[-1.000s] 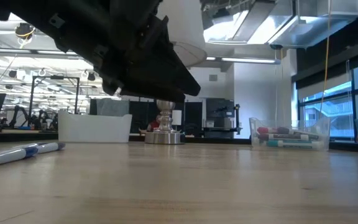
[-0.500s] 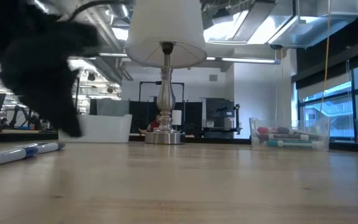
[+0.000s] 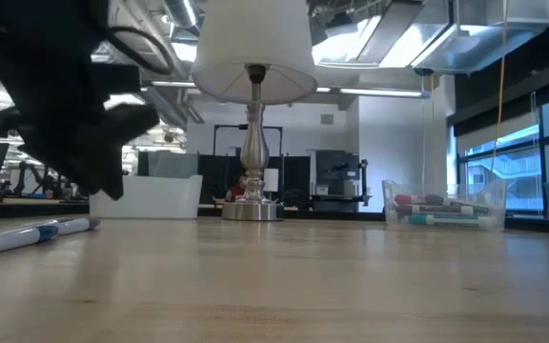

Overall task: Pick & Place Markers
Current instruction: Put the purple mini marker into the orange bin

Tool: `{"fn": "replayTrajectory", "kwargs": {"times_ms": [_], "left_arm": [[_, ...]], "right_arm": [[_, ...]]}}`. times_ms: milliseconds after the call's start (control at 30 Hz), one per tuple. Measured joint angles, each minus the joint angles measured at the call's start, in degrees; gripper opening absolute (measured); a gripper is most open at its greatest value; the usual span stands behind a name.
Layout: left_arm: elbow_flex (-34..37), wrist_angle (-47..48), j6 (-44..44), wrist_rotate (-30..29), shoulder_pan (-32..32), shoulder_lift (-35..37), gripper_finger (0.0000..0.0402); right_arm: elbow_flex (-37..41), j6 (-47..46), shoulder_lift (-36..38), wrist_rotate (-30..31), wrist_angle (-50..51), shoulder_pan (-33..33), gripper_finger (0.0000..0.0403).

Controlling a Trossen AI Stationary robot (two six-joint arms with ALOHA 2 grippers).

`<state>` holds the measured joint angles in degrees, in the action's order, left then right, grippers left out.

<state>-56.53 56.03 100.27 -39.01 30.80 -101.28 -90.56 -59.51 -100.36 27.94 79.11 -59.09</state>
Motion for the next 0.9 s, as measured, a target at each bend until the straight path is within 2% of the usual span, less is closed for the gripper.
{"fn": "replayTrajectory", "kwargs": {"times_ms": [267, 433, 767, 867, 900], "left_arm": [[0.02, -0.36, -0.44, 5.76, -2.05, -4.86, 0.0171], [-0.15, -2.44, -5.23, 7.50, -3.20, -5.83, 0.0158], [0.04, -7.99, -11.45, 4.52, -2.86, -6.06, 0.0049], [0.12, -12.09, -13.01, 0.68, -1.94, -6.28, 0.0037], [0.08, -14.30, -13.10, -0.66, -1.67, -6.31, 0.0037]], "right_arm": [[0.00, 0.09, 0.00, -0.27, -0.09, 0.88, 0.0123], [0.00, 0.03, 0.00, -0.65, -0.15, 0.56, 0.0123], [0.00, 0.02, 0.00, -0.53, -1.52, 0.55, 0.0123], [0.00, 0.05, 0.00, 0.23, -1.88, 0.53, 0.0123], [0.01, 0.37, 0.00, 2.29, -1.93, 0.51, 0.0123]]}}
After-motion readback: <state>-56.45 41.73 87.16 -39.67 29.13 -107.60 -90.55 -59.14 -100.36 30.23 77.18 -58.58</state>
